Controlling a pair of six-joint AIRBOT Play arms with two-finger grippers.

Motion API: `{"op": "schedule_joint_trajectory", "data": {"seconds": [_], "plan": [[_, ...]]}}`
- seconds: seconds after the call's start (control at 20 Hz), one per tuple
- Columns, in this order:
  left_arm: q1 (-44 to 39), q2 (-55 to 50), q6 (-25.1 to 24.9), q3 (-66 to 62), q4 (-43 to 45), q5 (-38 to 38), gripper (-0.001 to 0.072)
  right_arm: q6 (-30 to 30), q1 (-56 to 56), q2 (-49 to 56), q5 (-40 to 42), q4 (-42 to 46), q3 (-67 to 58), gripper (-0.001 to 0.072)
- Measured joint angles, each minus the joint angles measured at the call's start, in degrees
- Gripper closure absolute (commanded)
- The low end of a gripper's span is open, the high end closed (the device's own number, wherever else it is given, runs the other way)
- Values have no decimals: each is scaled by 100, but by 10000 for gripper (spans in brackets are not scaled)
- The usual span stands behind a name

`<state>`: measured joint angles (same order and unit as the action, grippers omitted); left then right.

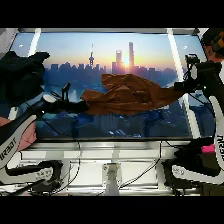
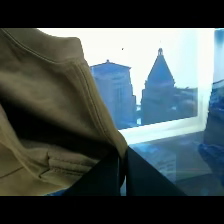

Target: Fold the clothes and pants, and hang the long-sleeved shirts on hangers.

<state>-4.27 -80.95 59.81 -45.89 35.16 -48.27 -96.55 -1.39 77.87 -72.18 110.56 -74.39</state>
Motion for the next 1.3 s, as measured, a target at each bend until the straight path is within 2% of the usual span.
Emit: {"op": "schedule_joint_trajectory", "data": {"seconds": [0.2, 0.4, 0.65, 0.9, 1.1, 1.3], "plan": [[573, 553, -221, -1156, -66, -682, 689, 0, 0, -398, 372, 0, -4, 698], [1523, 1469, -291, -2337, -98, -835, 689, -28, -2, -1097, 1034, 20, -4, 698], [2522, 2610, -321, -2857, -138, -472, 689, -363, 0, -2013, 1690, -201, -11, 698], [2942, 3480, -326, -2962, -131, 76, 689, -468, 0, -3056, 1899, -487, -24, 697], [3021, 4019, -328, -2983, -87, 538, 689, -374, 0, -3888, 1801, -654, -249, 698], [3042, 4457, -321, -2986, 166, 769, 689, -225, 0, -4476, 1257, -741, -767, 698]]}}
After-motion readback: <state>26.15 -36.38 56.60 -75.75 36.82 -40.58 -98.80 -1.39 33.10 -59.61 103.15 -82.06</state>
